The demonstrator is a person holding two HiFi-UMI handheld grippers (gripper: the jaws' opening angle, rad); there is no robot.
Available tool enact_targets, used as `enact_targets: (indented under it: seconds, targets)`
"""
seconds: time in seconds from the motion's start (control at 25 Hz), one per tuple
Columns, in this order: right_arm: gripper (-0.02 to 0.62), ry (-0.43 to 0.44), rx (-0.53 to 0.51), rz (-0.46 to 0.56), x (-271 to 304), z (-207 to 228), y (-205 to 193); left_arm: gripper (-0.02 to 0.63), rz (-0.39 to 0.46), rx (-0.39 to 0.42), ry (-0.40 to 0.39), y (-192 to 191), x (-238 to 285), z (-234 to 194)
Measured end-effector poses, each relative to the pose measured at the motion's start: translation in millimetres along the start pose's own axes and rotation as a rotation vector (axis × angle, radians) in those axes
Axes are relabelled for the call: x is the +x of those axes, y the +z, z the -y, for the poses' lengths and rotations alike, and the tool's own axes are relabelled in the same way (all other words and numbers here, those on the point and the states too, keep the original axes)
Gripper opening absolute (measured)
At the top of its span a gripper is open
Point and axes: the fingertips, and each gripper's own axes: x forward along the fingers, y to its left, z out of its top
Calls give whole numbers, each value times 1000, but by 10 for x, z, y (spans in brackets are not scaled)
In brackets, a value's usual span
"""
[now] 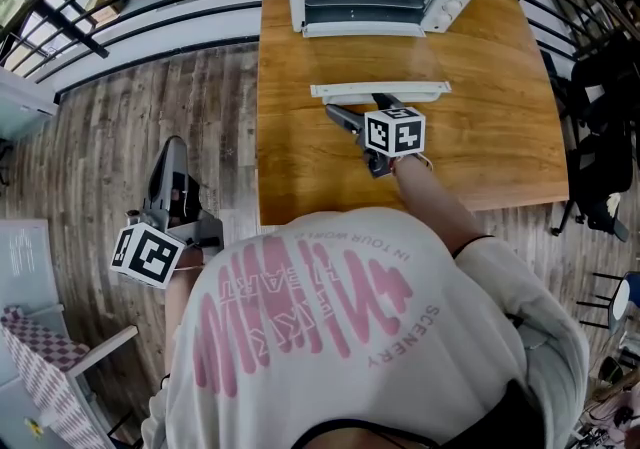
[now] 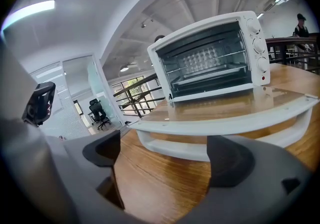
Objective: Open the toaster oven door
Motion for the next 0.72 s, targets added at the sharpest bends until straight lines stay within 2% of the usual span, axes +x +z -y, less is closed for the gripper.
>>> enact_targets:
  seconds: [0.16, 0.72]
  targets:
    - [548, 13, 65, 6, 17, 3, -15, 21, -3, -1, 0, -17, 1, 12]
    - [549, -16, 151, 2, 25, 37, 23, 21, -1, 2, 6, 0, 16, -2]
